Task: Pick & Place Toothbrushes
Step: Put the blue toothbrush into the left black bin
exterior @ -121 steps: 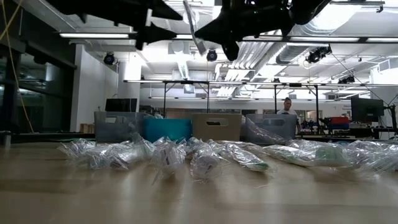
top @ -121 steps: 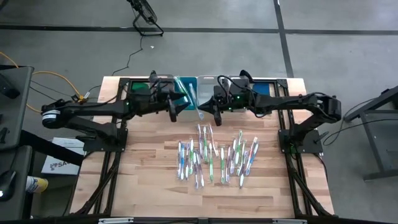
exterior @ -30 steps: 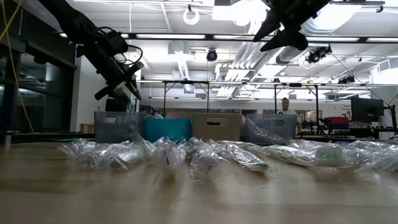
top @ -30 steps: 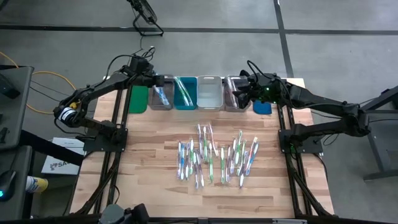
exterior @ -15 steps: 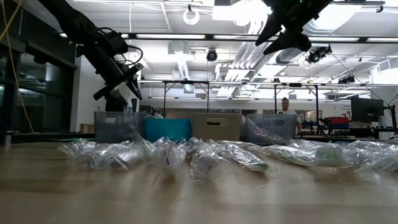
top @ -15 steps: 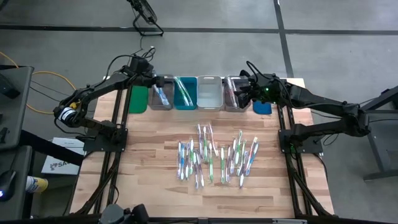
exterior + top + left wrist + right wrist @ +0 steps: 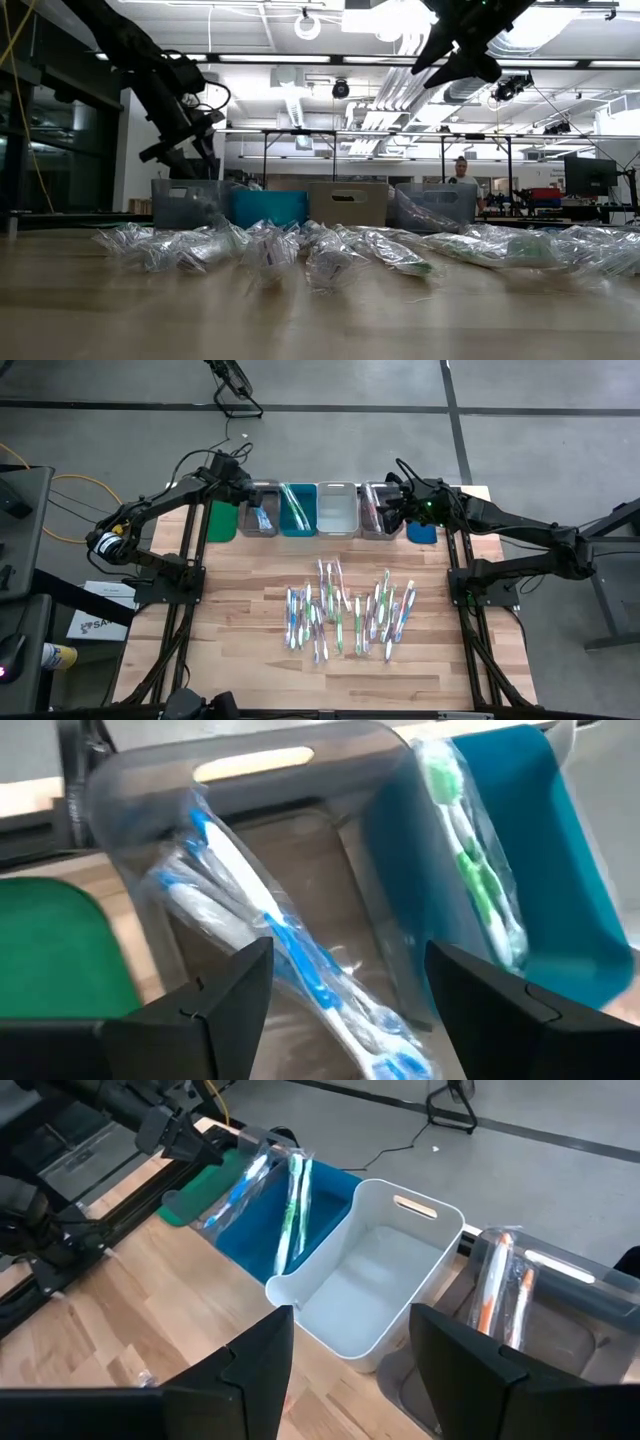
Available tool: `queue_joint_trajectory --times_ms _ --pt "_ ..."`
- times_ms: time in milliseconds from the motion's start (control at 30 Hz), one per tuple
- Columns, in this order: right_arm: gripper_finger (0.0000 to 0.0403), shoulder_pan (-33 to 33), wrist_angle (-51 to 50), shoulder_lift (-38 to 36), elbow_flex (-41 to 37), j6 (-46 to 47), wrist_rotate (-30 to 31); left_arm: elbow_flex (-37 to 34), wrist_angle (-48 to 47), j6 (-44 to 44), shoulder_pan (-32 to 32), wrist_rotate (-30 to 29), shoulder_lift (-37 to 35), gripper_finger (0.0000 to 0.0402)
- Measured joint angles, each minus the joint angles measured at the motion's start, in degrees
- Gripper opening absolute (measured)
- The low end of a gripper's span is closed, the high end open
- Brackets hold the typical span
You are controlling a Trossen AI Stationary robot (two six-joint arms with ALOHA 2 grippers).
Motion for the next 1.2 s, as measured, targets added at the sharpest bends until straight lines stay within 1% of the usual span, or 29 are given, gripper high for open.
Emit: queue_joint_trajectory --times_ms 133,267,400,500,633,767,900,1000,1200 --pt "0.0194 0.0 -0.03 0.0 0.0 0.18 0.67 0.0 0.53 1.37 0.0 -0.35 -0.04 0.0258" --pt "0.0194 0.0 -0.8 0.0 0.0 1.55 0.62 0.0 1.46 3.99 0.0 0.93 -0.66 0.0258" --pt "0.0194 0.0 -3.76 0.0 0.0 4.65 0.4 -0.04 6.46 11.6 0.0 3.5 -3.41 0.0258" --pt "0.0194 0.0 -8.35 0.02 0.0 10.68 -0.85 -0.04 10.3 17.65 -0.02 6.04 -6.11 0.0258" --pt "0.0194 0.36 -17.28 0.02 0.0 19.79 -4.82 -0.02 13.62 24.9 -0.05 8.67 -9.63 0.0258" --pt "0.0194 2.72 -27.02 0.02 0.0 30.4 -6.77 -0.02 14.52 29.76 -0.04 9.01 -12.41 0.0258" --pt "0.0194 6.61 -35.36 0.02 -0.03 40.34 -6.82 -0.02 14.52 32.55 -0.04 9.01 -14.41 0.0258" --pt "0.0194 10.55 -37.56 0.02 -1.58 47.48 -6.84 -0.02 14.51 33.06 -0.04 9.01 -14.94 0.0258" --pt "0.0194 20.81 -36.4 0.62 -8.38 65.84 -7.29 -0.02 14.32 34.64 -0.04 9.59 -15.08 0.0258"
